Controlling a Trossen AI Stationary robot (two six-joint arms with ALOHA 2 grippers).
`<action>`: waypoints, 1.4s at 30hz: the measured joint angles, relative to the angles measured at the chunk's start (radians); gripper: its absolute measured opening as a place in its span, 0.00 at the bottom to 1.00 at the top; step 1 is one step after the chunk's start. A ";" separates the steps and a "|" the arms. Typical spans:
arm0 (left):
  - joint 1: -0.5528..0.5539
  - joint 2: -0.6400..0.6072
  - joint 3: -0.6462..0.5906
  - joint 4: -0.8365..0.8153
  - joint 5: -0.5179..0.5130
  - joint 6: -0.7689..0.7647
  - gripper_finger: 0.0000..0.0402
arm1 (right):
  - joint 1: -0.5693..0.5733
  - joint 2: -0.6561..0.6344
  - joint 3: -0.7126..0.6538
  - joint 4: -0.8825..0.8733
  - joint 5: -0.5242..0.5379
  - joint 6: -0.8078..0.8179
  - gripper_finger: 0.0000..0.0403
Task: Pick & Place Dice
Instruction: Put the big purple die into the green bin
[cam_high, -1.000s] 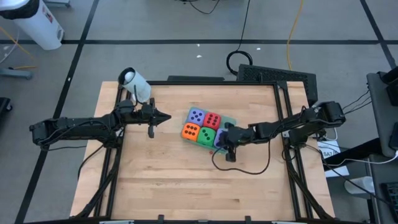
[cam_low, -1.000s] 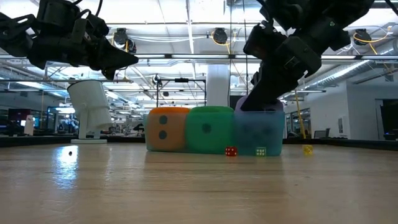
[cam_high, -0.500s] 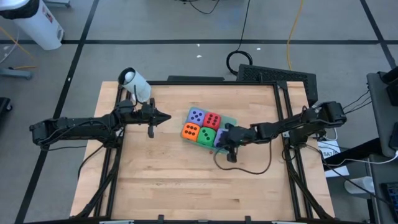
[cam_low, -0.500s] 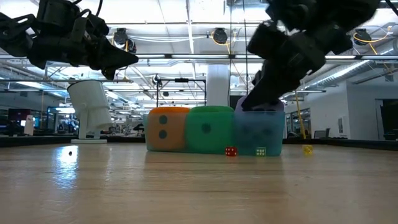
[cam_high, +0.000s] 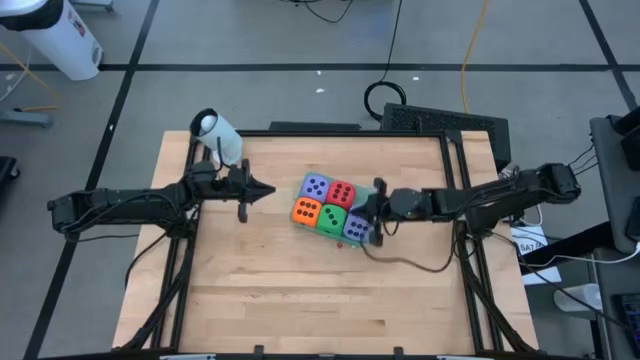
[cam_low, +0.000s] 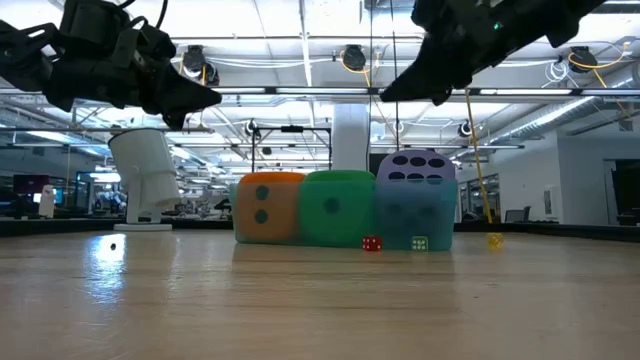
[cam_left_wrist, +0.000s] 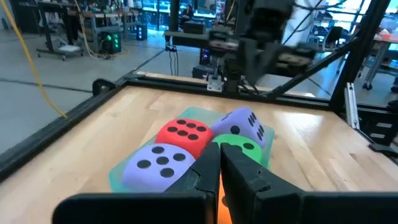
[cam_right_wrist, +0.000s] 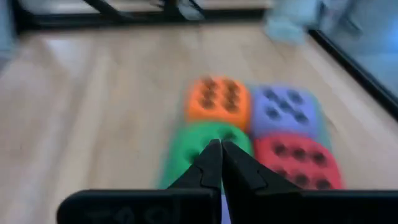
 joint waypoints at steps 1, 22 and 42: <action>-0.003 0.000 0.000 -0.011 0.004 -0.006 0.06 | -0.016 0.006 0.000 -0.037 0.006 0.018 0.00; -0.079 0.367 0.023 -0.097 -0.240 -0.195 0.06 | -0.057 -0.036 -0.001 -0.302 -0.021 0.091 0.00; -0.179 0.718 0.330 -0.210 -0.279 -0.159 0.06 | 0.079 0.076 0.000 -0.160 -0.088 0.127 0.00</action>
